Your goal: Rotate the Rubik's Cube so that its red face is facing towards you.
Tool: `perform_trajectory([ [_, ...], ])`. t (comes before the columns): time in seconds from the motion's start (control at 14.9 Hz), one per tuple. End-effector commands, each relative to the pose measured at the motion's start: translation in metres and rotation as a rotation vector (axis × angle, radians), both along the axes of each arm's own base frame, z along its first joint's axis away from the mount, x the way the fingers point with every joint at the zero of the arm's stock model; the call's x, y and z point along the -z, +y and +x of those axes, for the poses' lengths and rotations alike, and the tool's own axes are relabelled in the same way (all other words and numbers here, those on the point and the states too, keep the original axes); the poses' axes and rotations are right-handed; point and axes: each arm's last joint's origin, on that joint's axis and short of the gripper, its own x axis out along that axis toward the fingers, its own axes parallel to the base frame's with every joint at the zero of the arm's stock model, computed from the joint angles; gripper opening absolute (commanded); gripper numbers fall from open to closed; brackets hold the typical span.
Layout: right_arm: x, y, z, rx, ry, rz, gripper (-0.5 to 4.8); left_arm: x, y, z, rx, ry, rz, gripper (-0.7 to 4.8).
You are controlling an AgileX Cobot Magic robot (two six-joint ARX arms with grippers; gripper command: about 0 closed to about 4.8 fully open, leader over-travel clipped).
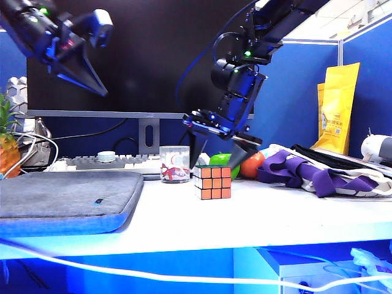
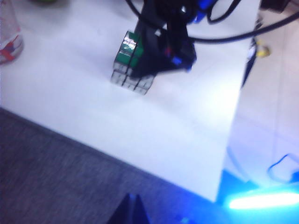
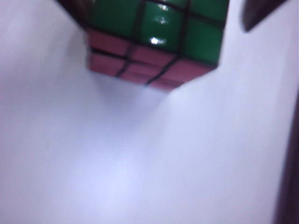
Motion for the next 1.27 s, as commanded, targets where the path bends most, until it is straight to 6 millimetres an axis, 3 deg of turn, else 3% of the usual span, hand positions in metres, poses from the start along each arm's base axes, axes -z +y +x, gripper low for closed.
perform_trajectory([
  [0.07,0.019,0.005,0.002,-0.010,0.038,-0.014,2.28,-0.002,-0.003,0.000,-0.002,-0.012,0.007,-0.05],
  [0.13,0.038,0.005,0.002,-0.011,0.104,-0.045,2.18,-0.002,-0.003,0.000,-0.007,-0.006,0.006,-0.05],
  [0.27,0.046,0.007,0.004,-0.017,0.108,-0.050,1.56,-0.002,-0.003,0.000,-0.011,-0.002,0.004,-0.05],
  [0.34,0.042,0.010,0.006,-0.019,0.060,-0.028,0.89,-0.002,-0.003,0.000,-0.009,-0.002,0.000,-0.05],
  [0.47,0.023,0.013,0.015,0.043,-0.063,0.040,0.82,-0.002,-0.003,0.000,-0.007,-0.002,-0.006,-0.05],
  [0.67,-0.030,0.015,0.022,0.153,-0.351,0.098,0.72,-0.003,-0.002,0.001,0.004,-0.010,-0.040,-0.05],
  [0.87,-0.081,0.015,0.012,0.183,-0.552,0.115,0.72,-0.006,-0.001,0.002,0.026,-0.019,-0.116,-0.05],
  [1.14,-0.137,0.009,-0.016,0.127,-0.663,0.096,0.76,-0.006,0.001,0.002,0.019,-0.013,-0.120,-0.05],
  [1.27,-0.184,-0.002,-0.041,0.130,-0.771,0.134,0.76,-0.006,0.001,0.002,0.019,-0.014,-0.120,-0.05],
])
